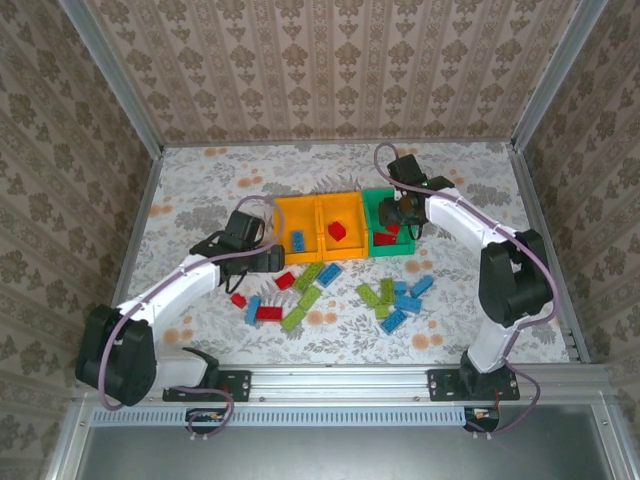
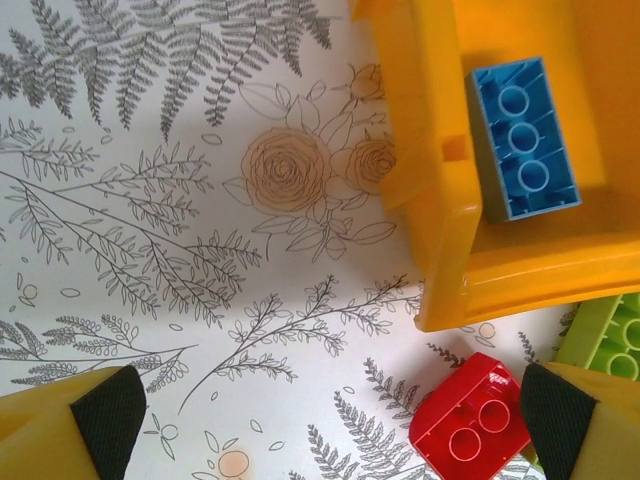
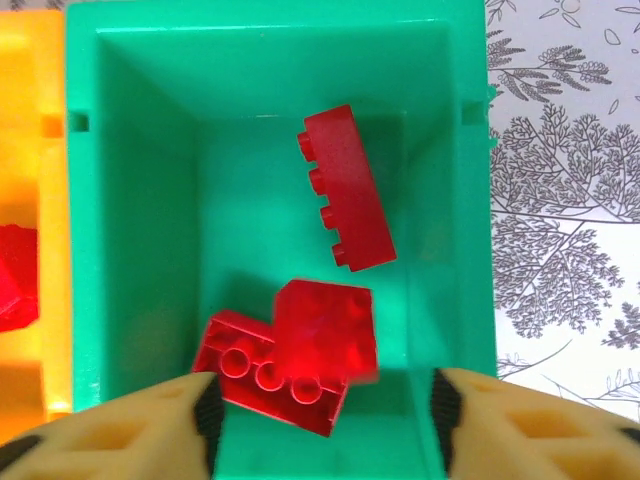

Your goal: Sort the legos into containers by color

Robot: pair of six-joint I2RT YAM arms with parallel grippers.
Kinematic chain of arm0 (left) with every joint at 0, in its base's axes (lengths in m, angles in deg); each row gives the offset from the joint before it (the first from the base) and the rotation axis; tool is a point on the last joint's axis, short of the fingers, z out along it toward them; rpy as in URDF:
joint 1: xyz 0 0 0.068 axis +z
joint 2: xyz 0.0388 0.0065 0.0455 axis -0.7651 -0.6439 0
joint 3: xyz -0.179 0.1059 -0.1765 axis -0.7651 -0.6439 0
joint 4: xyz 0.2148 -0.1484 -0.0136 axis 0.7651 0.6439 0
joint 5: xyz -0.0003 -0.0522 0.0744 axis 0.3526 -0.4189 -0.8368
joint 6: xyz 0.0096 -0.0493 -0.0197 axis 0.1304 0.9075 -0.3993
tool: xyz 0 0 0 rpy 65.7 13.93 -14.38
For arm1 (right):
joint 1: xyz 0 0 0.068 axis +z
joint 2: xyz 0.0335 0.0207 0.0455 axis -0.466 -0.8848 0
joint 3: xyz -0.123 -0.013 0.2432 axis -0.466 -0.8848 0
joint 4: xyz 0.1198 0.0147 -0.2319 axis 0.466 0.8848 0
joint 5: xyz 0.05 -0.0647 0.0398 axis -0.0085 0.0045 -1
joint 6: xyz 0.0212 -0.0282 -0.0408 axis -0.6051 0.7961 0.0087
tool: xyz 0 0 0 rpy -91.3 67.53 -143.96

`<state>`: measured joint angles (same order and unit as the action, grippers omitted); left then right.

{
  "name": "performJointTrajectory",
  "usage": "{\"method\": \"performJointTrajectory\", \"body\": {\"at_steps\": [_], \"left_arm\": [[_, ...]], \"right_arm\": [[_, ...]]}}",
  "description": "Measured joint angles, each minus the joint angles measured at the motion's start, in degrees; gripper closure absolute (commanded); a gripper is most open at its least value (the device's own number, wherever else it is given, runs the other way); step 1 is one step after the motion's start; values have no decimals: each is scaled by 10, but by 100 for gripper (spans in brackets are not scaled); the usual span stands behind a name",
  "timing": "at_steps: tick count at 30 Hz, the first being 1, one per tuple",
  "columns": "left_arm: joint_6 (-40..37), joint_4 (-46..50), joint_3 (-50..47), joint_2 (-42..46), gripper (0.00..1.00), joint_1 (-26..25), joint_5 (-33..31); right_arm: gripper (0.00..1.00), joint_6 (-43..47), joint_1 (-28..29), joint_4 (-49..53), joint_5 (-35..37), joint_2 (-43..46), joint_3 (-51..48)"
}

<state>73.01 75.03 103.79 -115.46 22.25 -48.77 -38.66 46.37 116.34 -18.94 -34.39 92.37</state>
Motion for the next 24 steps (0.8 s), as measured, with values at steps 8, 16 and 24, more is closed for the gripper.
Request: {"method": "performJointTrajectory", "body": {"at_steps": [8,16,24], "left_arm": [[11,16,0,-4,0,3,0],[30,21,-11,-4,0,8,0],[35,21,-21,10,0,28,0]], "right_arm": [[28,20,7,22,-3,-10,62],[37,106,121,32,-25,-86,169],[38,137,140,54,-54,-177,208]]}}
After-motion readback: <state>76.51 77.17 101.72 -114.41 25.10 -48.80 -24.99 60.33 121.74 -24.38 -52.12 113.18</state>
